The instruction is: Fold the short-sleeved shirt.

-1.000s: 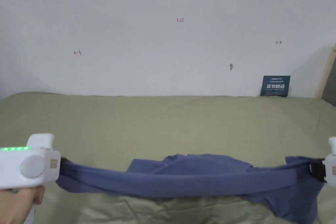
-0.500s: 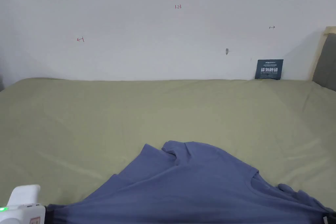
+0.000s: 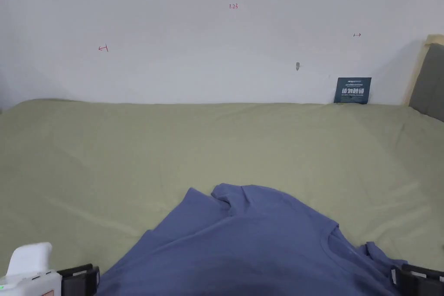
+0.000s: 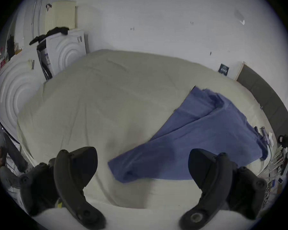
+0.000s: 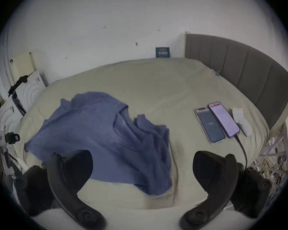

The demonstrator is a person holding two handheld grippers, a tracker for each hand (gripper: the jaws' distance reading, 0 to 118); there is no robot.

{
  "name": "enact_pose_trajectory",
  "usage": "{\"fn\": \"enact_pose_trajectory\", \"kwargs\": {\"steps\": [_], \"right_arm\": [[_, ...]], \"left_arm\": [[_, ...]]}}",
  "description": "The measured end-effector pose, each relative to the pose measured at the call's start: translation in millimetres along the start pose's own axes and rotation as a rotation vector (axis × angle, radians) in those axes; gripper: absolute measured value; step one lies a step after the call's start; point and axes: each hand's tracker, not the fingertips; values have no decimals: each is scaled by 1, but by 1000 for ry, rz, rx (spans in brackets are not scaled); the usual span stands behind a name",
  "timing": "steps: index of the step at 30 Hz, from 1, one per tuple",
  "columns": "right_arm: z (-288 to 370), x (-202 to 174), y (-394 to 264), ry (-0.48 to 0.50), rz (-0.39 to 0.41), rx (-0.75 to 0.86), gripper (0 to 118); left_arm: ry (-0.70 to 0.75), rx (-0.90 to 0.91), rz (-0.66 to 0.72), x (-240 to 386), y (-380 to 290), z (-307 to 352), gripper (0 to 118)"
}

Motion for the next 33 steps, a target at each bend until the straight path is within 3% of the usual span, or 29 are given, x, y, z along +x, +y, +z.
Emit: {"fn": "enact_pose_trajectory", "kwargs": {"steps": [1, 2, 3, 4, 5, 7, 13, 14, 23, 29, 30, 31, 32, 33], "right_arm": [[8, -9, 2, -13, 17, 38, 116], [16, -17, 3, -3, 29, 78, 105], [25, -27, 4, -1, 41, 134, 68], [38, -38, 1, -28, 61, 176, 31], [45, -46, 0, -26, 48, 218, 2], [59, -63, -5, -8, 11, 285, 2], [83, -104, -18, 10, 58, 338, 2], [85, -109, -20, 14, 65, 340, 2], [84, -151, -34, 38, 135, 336, 2], [68, -171, -36, 66, 146, 299, 2], [64, -173, -36, 73, 148, 288, 2], [60, -175, -36, 78, 153, 276, 2], [57, -179, -36, 80, 154, 273, 2], [55, -180, -36, 85, 157, 266, 2]], "left_arm": [[-1, 43, -12, 8, 0, 10, 103], [4, 77, -24, 17, -1, 21, 83], [-4, 122, -33, 19, 5, 33, 36], [-29, 154, -36, 27, 4, 46, 0], [-35, 184, -33, 33, 2, 54, 0], [-55, 260, -67, 46, -5, 78, 0], [-67, 341, -64, 61, -19, 113, 0], [-30, 379, -119, 58, -16, 114, 0], [52, 188, -72, -7, -27, 77, 0], [15, 35, -12, -55, -26, 25, 0], [-19, 1, -5, -61, -24, 14, 4], [-39, -30, 4, -63, -23, 5, 25], [-43, -63, 6, -66, -21, -8, 66], [-43, -107, 1, -68, -20, -20, 115]]}}
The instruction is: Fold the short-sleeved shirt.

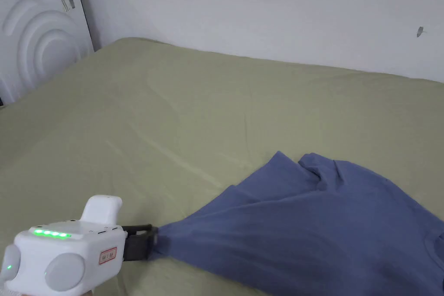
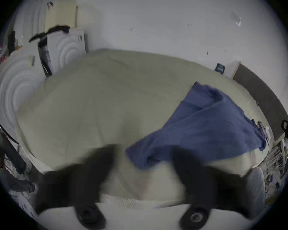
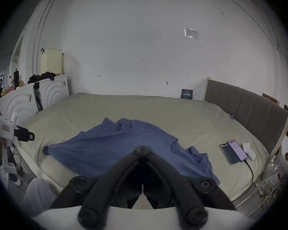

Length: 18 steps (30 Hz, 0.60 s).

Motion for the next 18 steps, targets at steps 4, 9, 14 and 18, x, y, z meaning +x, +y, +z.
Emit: {"fn": "enact_pose_trajectory", "kwargs": {"steps": [4, 9, 14, 18], "right_arm": [[-9, -5, -3, 15, 7, -28, 2], [-19, -4, -7, 25, 10, -60, 2], [-28, 5, -13, 37, -15, -99, 2], [-48, 20, -15, 47, -35, -144, 2]], "left_arm": [[59, -88, -39, 1, 12, -39, 117], [40, -157, -27, 6, 10, -74, 98], [-7, -88, -45, 15, 7, -50, 33], [-5, -91, -101, 25, 1, -49, 0]]}}
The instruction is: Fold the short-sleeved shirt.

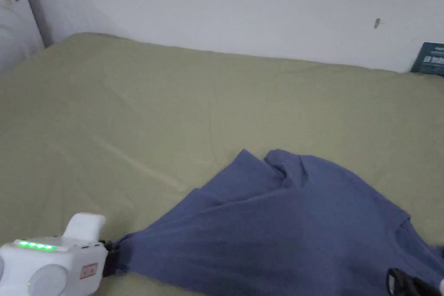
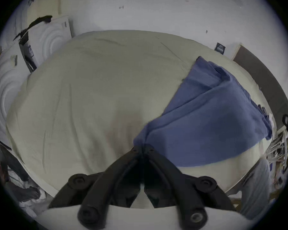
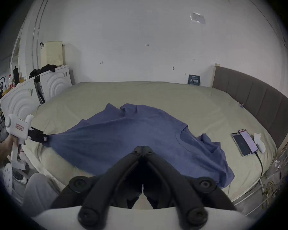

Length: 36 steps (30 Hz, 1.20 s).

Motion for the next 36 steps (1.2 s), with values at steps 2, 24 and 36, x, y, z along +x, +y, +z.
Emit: {"fn": "enact_pose_trajectory", "kwargs": {"steps": [2, 24, 36], "right_arm": [[-20, 14, 6, 9, -32, -47, 2], [-358, 102, 139, 120, 147, -500, 117], [-340, 110, 132, 154, 151, -502, 3]], "left_arm": [[7, 2, 18, -2, -1, -4, 0], [14, -15, 108, 3, 3, -7, 0], [22, -31, 91, 6, 8, -7, 0]]}}
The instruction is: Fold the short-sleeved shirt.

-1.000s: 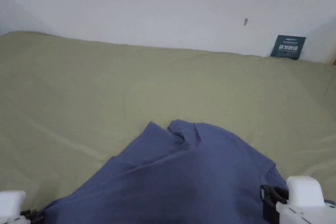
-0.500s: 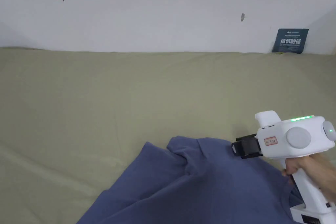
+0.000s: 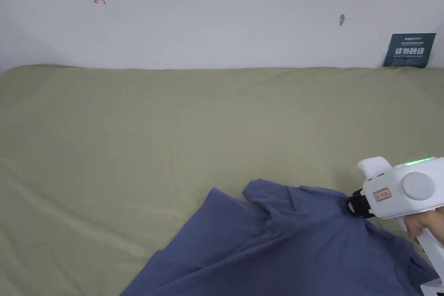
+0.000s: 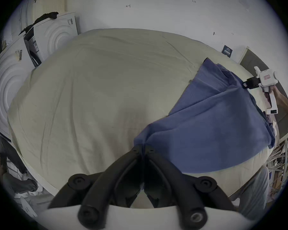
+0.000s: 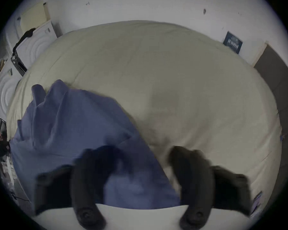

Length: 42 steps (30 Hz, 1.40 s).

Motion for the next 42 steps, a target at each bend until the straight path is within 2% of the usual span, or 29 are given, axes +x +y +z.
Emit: {"fn": "enact_pose_trajectory", "kwargs": {"steps": [6, 12, 17, 23, 26, 27, 31, 42], "right_arm": [[97, -26, -5, -7, -5, 163, 3], [229, -45, -5, -70, 46, 369, 3], [348, -37, -2, -124, 19, 552, 3], [450, -26, -14, -207, -42, 712, 3], [476, -20, -17, -211, -67, 749, 3], [482, -19, -17, -239, -78, 793, 3], [490, -16, -17, -242, -110, 806, 3], [465, 1, 38, -259, -152, 802, 3]], "left_arm": [[-20, 77, 27, -1, 18, 29, 0], [-30, 239, 7, 15, 66, 90, 0], [-22, 391, -8, 31, 135, 149, 0], [-49, 533, 4, 55, 217, 220, 0], [-31, 570, -35, 74, 247, 250, 0], [-22, 574, -43, 80, 255, 258, 0], [11, 596, -63, 97, 281, 280, 0], [72, 613, -83, 116, 327, 279, 0]]}}
